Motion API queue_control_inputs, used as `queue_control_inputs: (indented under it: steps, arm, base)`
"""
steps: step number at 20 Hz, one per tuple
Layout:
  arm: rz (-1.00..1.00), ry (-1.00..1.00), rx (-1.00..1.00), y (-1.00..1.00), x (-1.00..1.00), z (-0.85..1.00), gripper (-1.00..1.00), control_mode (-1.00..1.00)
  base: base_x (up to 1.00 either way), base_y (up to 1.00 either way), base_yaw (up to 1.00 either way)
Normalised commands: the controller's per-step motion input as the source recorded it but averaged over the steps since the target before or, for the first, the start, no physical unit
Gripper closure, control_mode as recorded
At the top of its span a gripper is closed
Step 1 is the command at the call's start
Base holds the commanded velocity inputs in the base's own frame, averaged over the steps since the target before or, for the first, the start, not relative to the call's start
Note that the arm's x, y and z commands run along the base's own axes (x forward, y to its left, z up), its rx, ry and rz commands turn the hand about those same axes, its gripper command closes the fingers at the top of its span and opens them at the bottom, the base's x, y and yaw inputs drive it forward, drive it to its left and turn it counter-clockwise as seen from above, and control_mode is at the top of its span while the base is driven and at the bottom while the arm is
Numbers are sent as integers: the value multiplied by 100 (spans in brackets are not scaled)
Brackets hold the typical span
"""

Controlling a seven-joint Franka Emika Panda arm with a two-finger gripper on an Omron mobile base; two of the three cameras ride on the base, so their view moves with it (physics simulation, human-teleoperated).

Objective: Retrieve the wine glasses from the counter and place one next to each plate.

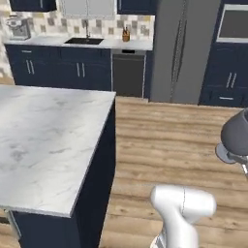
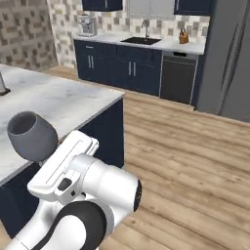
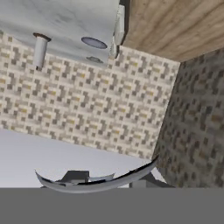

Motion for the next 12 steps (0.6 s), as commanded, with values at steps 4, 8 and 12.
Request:
queue_control_inputs:
  steps: [4,8,12]
  arm:
    - [0,0,0,0,0,0,100,100]
    - [0,0,0,0,0,0,100,100]
    - [0,0,0,0,0,0,100,100]
  base:
    - [-54,3,-80]
    - [-100,45,-30]
    - [-100,66,-19]
